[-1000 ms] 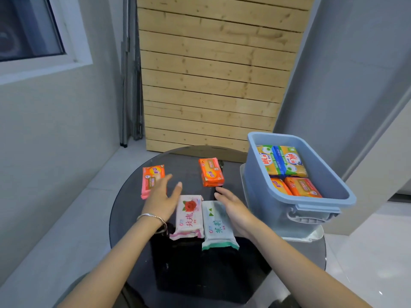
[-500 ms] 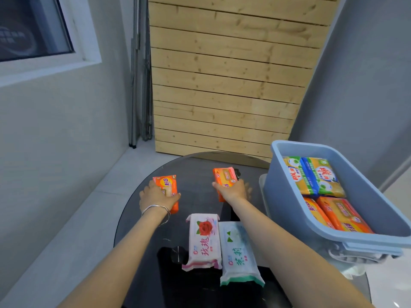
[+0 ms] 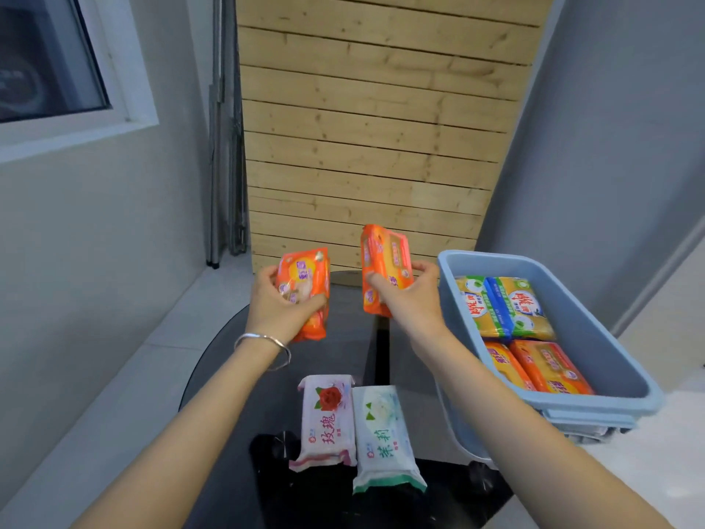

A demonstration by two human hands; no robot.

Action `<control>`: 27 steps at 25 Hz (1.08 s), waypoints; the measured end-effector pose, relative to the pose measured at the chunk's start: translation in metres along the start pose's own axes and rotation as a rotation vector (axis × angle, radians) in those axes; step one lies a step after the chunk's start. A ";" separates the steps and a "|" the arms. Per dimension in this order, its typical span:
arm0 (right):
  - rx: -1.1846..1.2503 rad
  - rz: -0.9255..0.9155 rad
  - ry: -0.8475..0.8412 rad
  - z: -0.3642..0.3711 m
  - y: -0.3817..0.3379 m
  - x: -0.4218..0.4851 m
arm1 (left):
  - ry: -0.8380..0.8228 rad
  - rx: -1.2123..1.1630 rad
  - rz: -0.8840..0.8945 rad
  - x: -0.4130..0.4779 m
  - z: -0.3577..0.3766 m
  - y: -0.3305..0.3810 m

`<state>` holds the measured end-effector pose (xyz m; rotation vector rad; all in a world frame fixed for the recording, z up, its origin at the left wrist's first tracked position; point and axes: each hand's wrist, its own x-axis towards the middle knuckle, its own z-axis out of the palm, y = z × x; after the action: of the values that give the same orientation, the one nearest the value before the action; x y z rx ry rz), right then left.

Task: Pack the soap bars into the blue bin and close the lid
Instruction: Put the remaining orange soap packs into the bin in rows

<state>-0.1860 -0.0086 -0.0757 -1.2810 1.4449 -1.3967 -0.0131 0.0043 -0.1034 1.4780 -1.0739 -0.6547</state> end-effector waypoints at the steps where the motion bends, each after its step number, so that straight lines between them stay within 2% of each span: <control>1: 0.018 -0.020 -0.019 -0.014 -0.013 -0.004 | -0.046 -0.028 0.016 -0.004 0.007 0.018; 6: -0.090 -0.104 -0.071 -0.100 -0.046 -0.006 | -0.333 -0.171 0.040 -0.038 0.050 0.086; 9: -0.275 -0.038 -0.085 -0.162 -0.041 -0.001 | -0.469 -0.178 0.090 -0.060 0.089 0.109; 11: -0.452 0.014 -0.104 -0.196 -0.032 -0.001 | -0.500 -0.146 0.091 -0.073 0.117 0.119; 15: -0.776 -0.012 -0.115 -0.232 -0.015 -0.008 | -0.526 0.013 0.064 -0.089 0.166 0.123; 17: -0.931 -0.018 -0.124 -0.234 -0.011 -0.011 | -0.583 0.128 0.072 -0.090 0.179 0.119; 18: -1.048 -0.055 -0.101 -0.234 -0.009 -0.012 | -0.615 0.256 0.130 -0.090 0.182 0.117; 21: -1.368 -0.267 0.002 -0.237 -0.008 -0.003 | -0.609 0.822 0.422 -0.085 0.185 0.114; 23: -1.339 -0.327 -0.088 -0.241 -0.008 0.007 | -0.702 0.976 0.476 -0.082 0.180 0.110; 27: -1.131 -0.280 -0.485 -0.244 0.004 0.019 | -0.884 1.015 0.494 -0.074 0.172 0.099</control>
<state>-0.4256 0.0323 -0.0448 -2.3652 1.7628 -0.2281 -0.2188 -0.0032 -0.0560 1.6225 -2.6344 -0.3868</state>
